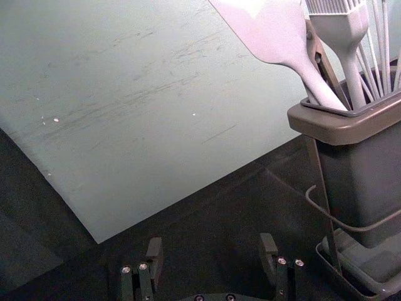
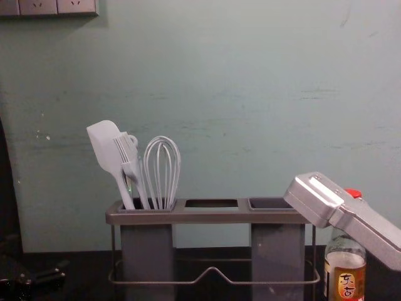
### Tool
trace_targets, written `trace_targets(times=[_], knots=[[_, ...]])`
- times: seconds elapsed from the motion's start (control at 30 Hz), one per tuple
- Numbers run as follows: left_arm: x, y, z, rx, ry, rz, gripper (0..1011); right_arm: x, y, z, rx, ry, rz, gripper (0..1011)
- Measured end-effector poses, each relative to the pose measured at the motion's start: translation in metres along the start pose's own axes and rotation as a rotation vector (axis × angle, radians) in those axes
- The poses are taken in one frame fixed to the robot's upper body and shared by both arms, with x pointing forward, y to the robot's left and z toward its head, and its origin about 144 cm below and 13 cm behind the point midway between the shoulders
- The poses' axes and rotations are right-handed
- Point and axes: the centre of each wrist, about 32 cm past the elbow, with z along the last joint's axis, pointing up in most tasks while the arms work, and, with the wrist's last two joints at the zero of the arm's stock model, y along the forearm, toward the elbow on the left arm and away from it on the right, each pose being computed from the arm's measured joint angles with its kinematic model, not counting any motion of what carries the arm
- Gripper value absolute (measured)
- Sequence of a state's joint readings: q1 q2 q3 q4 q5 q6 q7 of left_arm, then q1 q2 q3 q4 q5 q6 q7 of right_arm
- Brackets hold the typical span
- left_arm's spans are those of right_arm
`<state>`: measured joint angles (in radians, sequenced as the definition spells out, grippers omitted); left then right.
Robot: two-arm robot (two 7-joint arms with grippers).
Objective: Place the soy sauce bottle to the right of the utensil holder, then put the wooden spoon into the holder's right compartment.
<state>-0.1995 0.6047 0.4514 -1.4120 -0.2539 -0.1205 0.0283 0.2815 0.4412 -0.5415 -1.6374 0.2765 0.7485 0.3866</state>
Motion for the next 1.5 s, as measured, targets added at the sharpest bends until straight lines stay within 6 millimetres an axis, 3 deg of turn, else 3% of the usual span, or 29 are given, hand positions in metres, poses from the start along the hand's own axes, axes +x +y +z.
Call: trace_targets(times=[0.53, 1.07, 1.3, 1.5], knots=[[0.0, 0.0, 0.0, 0.0, 0.0, 0.0, 1005, -0.014, -0.027, 0.0, 0.199, -0.111, -0.041, 836], [0.0, 0.0, 0.0, 0.0, 0.0, 0.0, 1005, -0.015, -0.07, -0.004, 0.67, -0.123, -0.068, 836], [0.0, 0.0, 0.0, 0.0, 0.0, 0.0, 1005, -0.008, -0.08, 0.011, 0.829, -0.128, -0.106, 836], [0.0, 0.0, 0.0, 0.0, 0.0, 0.0, 1005, 0.0, -0.077, 0.034, 0.889, -0.153, -0.138, 836]])
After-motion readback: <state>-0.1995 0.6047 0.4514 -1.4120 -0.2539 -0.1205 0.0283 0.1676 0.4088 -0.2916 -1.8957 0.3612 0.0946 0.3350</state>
